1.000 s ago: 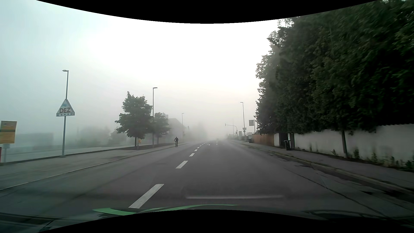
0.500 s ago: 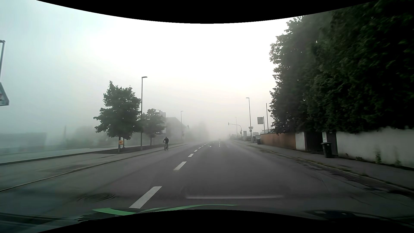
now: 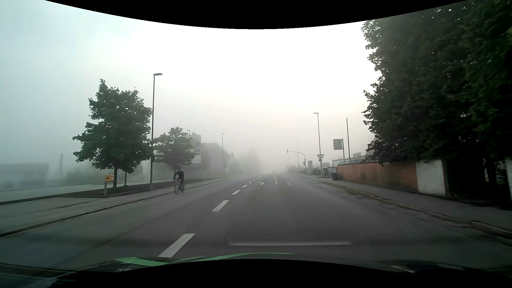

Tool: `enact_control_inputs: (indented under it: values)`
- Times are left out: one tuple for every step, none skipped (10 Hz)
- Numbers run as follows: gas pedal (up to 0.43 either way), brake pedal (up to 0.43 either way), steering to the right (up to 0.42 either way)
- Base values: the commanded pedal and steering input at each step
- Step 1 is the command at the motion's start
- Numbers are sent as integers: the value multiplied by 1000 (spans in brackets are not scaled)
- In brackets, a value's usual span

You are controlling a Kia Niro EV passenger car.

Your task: Follow the waypoints while adhering to traffic rules and regulations

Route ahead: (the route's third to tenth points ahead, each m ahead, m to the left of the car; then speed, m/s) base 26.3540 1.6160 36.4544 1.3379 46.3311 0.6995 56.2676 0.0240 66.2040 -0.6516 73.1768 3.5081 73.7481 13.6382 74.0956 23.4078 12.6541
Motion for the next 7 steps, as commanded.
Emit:
enact_control_inputs:
  values:
    - [0, 0, -10]
    - [0, 6, -9]
    - [0, 24, -8]
    - [0, 79, -7]
    - [0, 122, -6]
    - [0, 146, -6]
    - [0, 146, -5]
